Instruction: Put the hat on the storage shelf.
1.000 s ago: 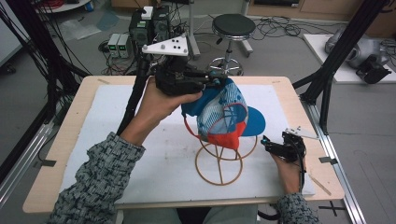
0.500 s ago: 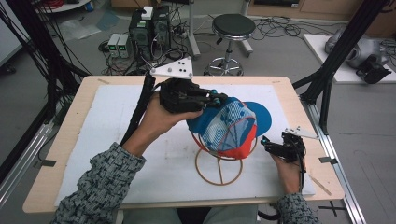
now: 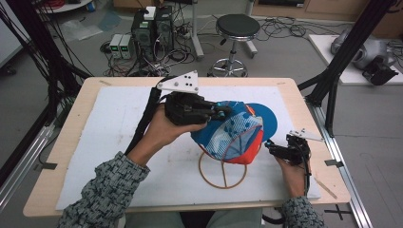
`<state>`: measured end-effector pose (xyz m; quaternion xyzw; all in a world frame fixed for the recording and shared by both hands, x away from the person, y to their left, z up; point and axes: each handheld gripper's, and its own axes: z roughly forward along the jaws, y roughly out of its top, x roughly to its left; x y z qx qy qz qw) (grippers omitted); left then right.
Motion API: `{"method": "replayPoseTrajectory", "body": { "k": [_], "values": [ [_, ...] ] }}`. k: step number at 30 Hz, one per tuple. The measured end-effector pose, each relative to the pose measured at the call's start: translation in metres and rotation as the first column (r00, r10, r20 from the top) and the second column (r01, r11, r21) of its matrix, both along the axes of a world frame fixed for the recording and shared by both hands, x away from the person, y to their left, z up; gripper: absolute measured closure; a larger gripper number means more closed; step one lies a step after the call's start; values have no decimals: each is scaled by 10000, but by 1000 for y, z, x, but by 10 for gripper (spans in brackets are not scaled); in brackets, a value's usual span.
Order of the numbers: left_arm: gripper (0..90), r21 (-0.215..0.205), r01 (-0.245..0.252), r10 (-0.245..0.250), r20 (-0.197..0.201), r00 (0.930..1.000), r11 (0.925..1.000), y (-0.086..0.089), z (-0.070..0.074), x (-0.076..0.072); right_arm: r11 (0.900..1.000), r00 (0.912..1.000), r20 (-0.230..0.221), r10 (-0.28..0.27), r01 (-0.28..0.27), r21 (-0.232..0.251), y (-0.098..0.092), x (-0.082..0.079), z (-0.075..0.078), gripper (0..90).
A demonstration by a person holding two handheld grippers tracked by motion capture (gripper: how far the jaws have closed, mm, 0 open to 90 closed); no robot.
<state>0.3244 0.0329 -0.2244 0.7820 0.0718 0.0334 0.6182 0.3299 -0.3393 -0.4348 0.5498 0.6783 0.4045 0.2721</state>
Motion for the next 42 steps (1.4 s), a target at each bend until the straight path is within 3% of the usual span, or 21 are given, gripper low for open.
{"method": "replayPoseTrajectory", "body": {
  "k": [18,31,35,39,42],
  "values": [
    [896,-126,270,-271,-99,9996,9996,-4,-9,-11,10000,9999,-101,51,-51,-5,0,1,-1,137],
    [896,-384,597,-601,-93,9981,9975,-7,-4,-24,9999,9999,-98,103,-104,-57,0,1,-1,137],
    [896,-440,622,-633,-245,9977,9971,-9,-6,-22,9999,9999,-133,98,-98,-27,1,1,-1,137],
    [896,-101,348,-348,32,9994,9993,-12,-11,-20,10000,9999,-144,91,-92,-32,1,1,-2,137],
    [895,-233,293,-294,-20,9996,9993,-13,-14,-16,9999,9998,-156,102,-103,-41,1,2,-2,137]
  ]
}}
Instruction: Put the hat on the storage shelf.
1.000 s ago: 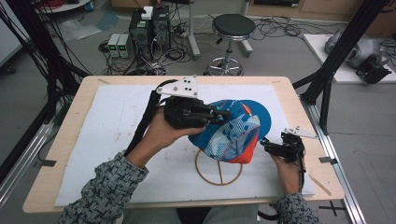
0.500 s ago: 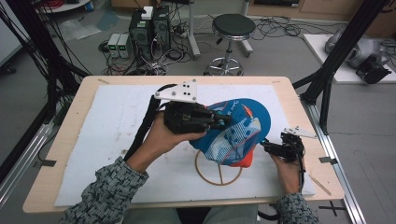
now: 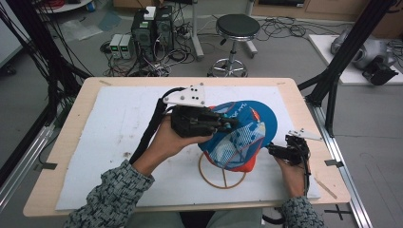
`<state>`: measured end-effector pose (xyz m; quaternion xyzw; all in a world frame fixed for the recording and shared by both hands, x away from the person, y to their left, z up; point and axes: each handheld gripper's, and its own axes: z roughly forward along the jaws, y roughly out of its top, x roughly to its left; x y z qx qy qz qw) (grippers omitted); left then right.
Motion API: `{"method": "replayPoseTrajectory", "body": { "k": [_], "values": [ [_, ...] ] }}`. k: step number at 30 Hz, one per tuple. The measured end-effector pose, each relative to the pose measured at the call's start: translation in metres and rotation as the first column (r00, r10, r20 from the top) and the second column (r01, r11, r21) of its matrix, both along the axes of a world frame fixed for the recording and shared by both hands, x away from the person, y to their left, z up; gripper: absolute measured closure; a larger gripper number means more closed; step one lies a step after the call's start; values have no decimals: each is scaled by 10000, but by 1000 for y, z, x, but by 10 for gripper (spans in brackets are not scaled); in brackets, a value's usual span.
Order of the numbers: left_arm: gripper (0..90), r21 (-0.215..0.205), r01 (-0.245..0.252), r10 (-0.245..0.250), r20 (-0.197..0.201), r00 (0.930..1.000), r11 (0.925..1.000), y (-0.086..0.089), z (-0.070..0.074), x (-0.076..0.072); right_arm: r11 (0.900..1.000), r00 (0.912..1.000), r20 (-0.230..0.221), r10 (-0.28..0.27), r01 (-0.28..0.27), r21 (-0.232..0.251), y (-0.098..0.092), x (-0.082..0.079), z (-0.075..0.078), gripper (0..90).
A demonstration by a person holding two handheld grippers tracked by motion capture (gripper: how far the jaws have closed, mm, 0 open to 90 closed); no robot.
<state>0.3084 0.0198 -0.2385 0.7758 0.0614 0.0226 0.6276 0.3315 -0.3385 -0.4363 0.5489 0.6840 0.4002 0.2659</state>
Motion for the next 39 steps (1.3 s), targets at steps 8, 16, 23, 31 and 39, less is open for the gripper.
{"method": "replayPoseTrajectory", "body": {
  "k": [8,16,23,31,39],
  "values": [
    [894,-214,-45,46,17,10000,9998,1,-6,7,10000,10000,-56,-27,27,38,0,0,0,137],
    [889,-460,176,-172,91,9998,9988,4,-11,12,10000,9999,-123,10,-9,32,0,1,-1,137],
    [819,-723,204,-180,340,9993,9972,4,-15,12,10000,9999,-167,8,-8,13,0,1,-1,137],
    [742,-712,305,-284,305,9991,9970,1,-17,12,10000,9998,-193,62,-63,-39,0,1,-2,137],
    [701,-854,253,-228,297,9993,9960,4,-17,11,10000,9998,-179,52,-53,-30,0,1,-2,137]
  ]
}}
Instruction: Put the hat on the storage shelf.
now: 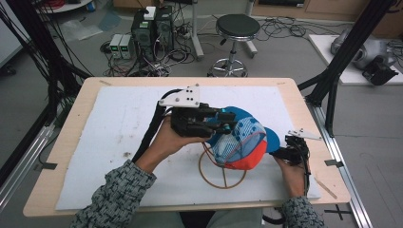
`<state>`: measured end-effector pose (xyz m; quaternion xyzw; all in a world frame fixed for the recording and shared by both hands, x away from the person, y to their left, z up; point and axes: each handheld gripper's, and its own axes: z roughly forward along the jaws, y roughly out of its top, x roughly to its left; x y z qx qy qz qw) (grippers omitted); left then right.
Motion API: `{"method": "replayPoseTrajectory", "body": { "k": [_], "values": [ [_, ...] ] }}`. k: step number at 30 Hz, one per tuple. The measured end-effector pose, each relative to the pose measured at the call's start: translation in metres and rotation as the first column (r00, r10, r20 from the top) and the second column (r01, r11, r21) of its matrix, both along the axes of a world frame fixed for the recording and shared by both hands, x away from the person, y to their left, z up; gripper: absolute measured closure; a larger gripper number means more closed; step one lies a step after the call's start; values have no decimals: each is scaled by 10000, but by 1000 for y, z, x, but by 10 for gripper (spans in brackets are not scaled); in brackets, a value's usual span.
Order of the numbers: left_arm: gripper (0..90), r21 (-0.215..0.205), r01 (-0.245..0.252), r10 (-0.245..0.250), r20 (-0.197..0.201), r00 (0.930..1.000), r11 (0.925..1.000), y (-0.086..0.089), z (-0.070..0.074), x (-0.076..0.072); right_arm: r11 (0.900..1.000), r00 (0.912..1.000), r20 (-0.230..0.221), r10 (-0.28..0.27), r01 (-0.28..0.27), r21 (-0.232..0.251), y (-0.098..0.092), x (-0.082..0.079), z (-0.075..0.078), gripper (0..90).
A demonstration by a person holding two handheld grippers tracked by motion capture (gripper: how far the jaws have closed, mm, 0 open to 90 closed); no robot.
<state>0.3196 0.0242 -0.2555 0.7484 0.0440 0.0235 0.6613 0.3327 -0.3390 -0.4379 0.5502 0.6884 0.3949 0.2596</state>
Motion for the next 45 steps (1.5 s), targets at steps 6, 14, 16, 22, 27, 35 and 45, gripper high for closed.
{"method": "replayPoseTrajectory", "body": {
  "k": [6,14,16,22,27,35,45],
  "values": [
    [670,-63,-275,275,5,9996,9996,8,1,1,10000,10000,2,-12,12,25,0,0,0,137],
    [643,-51,-1101,1101,236,9936,9939,28,1,3,10000,10000,48,-26,26,29,0,0,0,137],
    [623,-126,-1523,1526,259,9880,9883,38,0,3,10000,10000,58,-30,29,34,0,0,0,137],
    [564,-306,-2252,2257,154,9741,9738,58,-1,5,10000,10000,68,-31,31,42,0,0,0,137],
    [516,-288,-2915,2917,30,9565,9561,79,-5,6,10000,9999,106,-51,50,48,0,0,0,137],
    [452,-49,-4206,4206,256,9069,9072,115,-14,5,9999,9997,175,-158,157,64,-1,-1,1,136],
    [385,210,-5560,5547,464,8307,8309,154,-29,-1,9998,9996,257,-130,126,127,-1,1,1,137]
  ]
}}
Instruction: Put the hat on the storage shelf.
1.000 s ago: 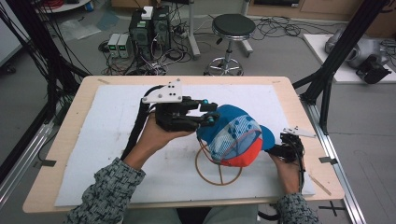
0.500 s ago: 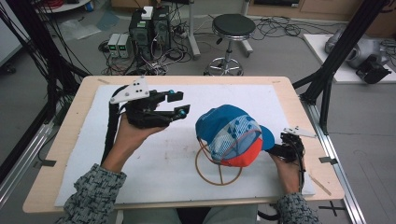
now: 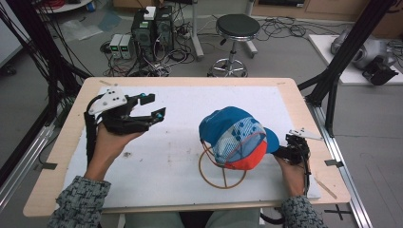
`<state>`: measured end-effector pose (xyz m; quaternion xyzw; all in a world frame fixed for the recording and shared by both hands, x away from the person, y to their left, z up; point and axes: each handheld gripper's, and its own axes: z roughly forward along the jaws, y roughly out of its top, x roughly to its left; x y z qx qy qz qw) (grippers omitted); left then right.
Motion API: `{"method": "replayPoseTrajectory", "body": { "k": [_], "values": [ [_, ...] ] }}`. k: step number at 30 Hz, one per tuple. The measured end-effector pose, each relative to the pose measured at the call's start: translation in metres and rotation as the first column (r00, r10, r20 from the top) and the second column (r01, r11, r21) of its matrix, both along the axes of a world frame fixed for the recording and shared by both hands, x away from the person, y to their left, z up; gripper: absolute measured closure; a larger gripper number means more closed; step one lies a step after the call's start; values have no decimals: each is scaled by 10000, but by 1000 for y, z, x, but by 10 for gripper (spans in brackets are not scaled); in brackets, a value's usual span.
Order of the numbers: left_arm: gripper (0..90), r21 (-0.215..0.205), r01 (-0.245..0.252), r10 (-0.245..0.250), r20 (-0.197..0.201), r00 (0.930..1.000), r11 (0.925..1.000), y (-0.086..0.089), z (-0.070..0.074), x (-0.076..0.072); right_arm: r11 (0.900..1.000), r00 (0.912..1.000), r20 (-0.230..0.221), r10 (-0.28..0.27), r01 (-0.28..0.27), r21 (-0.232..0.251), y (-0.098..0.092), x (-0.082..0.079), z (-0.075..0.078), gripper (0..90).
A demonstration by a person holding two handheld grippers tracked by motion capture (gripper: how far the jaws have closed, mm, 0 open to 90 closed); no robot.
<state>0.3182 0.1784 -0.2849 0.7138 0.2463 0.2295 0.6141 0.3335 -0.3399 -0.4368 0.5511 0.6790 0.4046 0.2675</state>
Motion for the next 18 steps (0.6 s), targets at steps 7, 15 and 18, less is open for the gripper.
{"method": "replayPoseTrajectory", "body": {
  "k": [7,15,18],
  "values": [
    [341,-112,-1299,1299,-51,9915,9915,39,-13,-8,10000,10000,-57,-77,78,17,-2,-2,0,136],
    [301,-125,-2754,2752,-192,9612,9612,79,-31,-17,9999,9999,-23,-99,99,23,-1,-2,0,136],
    [292,-313,-3167,3157,-328,9483,9480,92,-41,-18,9999,9999,3,-113,113,17,-1,-1,1,136]
  ]
}}
